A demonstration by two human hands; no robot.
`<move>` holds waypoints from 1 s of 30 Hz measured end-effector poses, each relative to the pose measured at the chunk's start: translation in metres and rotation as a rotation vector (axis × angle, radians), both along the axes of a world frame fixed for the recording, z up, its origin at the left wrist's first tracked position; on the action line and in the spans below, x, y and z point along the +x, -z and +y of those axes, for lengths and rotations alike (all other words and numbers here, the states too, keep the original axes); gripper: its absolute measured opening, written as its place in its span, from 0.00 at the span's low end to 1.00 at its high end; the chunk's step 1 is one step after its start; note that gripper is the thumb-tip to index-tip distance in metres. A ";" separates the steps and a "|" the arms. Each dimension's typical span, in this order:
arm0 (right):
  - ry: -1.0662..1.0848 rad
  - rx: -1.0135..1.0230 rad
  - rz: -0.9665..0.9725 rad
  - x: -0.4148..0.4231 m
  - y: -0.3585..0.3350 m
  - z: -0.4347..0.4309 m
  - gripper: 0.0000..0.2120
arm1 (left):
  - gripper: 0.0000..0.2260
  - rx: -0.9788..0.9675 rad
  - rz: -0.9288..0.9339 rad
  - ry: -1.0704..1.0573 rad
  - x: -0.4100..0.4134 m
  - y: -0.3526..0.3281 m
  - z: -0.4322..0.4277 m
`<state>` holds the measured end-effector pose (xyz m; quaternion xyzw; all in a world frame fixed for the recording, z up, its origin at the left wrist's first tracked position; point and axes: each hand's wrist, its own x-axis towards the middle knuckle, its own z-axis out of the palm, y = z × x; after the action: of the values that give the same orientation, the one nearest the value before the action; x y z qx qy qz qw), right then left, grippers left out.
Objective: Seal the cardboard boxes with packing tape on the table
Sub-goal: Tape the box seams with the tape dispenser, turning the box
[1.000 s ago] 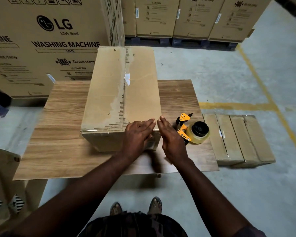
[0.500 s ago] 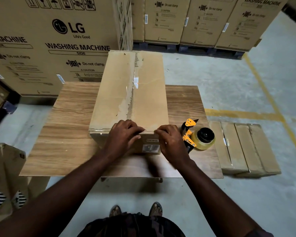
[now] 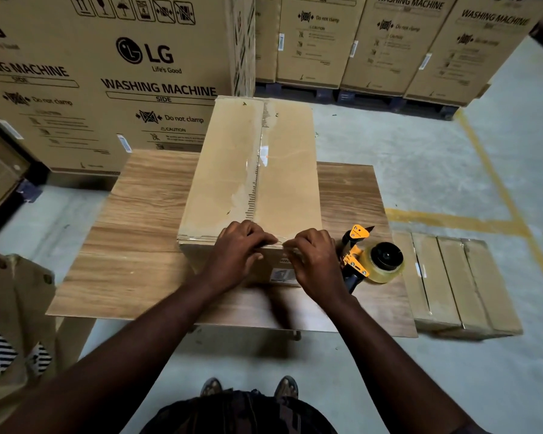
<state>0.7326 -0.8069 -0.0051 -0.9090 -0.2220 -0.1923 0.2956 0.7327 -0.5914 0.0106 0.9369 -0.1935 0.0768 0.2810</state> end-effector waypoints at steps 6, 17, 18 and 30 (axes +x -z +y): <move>0.036 -0.032 0.067 0.004 -0.012 0.012 0.08 | 0.10 0.012 -0.060 -0.082 -0.004 -0.004 0.030; 0.108 -0.075 0.091 0.001 -0.011 0.030 0.12 | 0.13 0.035 -0.042 -0.091 -0.003 0.008 0.048; 0.093 -0.064 0.106 0.003 -0.013 0.037 0.11 | 0.14 0.043 -0.045 -0.093 -0.004 0.008 0.048; 0.039 -0.039 0.213 0.006 -0.013 0.060 0.15 | 0.17 -0.017 0.033 -0.040 0.000 -0.001 0.056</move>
<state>0.7390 -0.7472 0.0078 -0.9340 -0.1755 -0.0957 0.2962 0.7323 -0.5358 0.0112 0.9393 -0.1695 0.0683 0.2905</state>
